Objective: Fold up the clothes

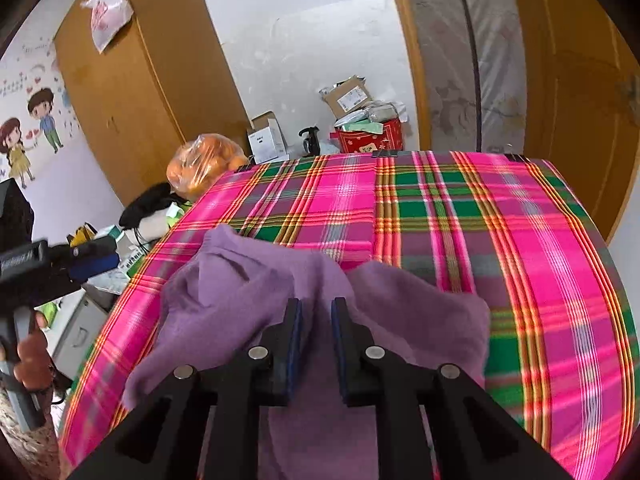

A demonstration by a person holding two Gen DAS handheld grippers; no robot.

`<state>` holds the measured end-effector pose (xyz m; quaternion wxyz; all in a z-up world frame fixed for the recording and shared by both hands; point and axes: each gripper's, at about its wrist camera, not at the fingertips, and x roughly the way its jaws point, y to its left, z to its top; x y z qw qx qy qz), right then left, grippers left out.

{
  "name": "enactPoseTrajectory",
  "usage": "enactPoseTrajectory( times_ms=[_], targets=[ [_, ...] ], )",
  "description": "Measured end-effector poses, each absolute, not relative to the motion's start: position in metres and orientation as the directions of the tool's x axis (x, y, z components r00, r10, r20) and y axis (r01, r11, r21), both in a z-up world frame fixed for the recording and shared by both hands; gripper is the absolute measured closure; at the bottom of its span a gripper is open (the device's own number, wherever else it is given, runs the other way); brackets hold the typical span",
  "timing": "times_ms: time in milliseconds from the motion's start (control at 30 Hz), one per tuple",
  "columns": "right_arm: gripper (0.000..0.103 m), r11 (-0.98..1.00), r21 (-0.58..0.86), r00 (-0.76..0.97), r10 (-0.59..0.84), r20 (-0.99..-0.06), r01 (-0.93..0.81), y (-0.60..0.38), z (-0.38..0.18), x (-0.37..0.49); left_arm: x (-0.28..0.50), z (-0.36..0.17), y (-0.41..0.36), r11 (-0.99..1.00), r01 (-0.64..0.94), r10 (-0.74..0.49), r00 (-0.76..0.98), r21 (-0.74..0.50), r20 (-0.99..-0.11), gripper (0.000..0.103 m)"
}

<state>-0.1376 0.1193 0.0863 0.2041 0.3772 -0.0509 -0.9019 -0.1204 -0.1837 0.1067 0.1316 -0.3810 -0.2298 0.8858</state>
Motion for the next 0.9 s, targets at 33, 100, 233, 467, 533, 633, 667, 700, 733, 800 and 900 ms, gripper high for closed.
enactPoseTrajectory(
  times_ms=[33,100,233,467,533,633,667,700,733,800,900],
  targets=[
    [0.081,-0.912,0.248,-0.634,-0.406,-0.658,0.326,0.124,0.086,-0.131,-0.117,0.108,-0.173,-0.867,-0.093,0.421,-0.663,-0.490,-0.619,0.061],
    [0.077,-0.913,0.256,-0.630,-0.406,-0.662,0.319,0.133,0.082,-0.116,-0.112,0.108,-0.152,-0.878,-0.143,0.433,-0.643,-0.457,-0.632,0.060],
    [0.069,-0.899,0.278,-0.612,-0.434,-0.661,0.337,0.146,0.071,-0.089,-0.110,0.101,-0.117,-0.897,-0.198,0.431,-0.592,-0.395,-0.681,0.059],
    [0.065,-0.892,0.250,-0.587,-0.439,-0.680,0.377,0.141,0.054,-0.077,-0.114,0.088,-0.081,-0.925,-0.223,0.380,-0.544,-0.308,-0.748,0.059],
    [0.065,-0.890,0.239,-0.581,-0.437,-0.687,0.388,0.139,0.049,-0.074,-0.116,0.082,-0.079,-0.932,-0.211,0.361,-0.534,-0.293,-0.765,0.059],
    [0.065,-0.887,0.222,-0.571,-0.435,-0.697,0.404,0.135,0.043,-0.071,-0.119,0.076,-0.074,-0.939,-0.204,0.344,-0.521,-0.278,-0.781,0.059],
    [0.065,-0.886,0.217,-0.567,-0.434,-0.700,0.410,0.134,0.040,-0.069,-0.120,0.074,-0.072,-0.941,-0.202,0.339,-0.518,-0.272,-0.786,0.059],
    [0.065,-0.885,0.211,-0.564,-0.433,-0.703,0.415,0.133,0.038,-0.068,-0.120,0.072,-0.070,-0.943,-0.200,0.333,-0.514,-0.267,-0.790,0.059],
    [0.067,-0.884,0.207,-0.561,-0.432,-0.706,0.420,0.132,0.036,-0.067,-0.121,0.070,-0.069,-0.945,-0.198,0.328,-0.511,-0.262,-0.795,0.059],
    [0.079,-0.886,0.215,-0.567,-0.434,-0.700,0.411,0.136,0.036,-0.067,-0.122,0.067,-0.065,-0.948,-0.195,0.316,-0.505,-0.251,-0.803,0.059],
    [0.097,-0.890,0.242,-0.574,-0.438,-0.692,0.388,0.146,0.036,-0.069,-0.125,0.062,-0.060,-0.953,-0.190,0.299,-0.495,-0.234,-0.816,0.060]
  ],
)
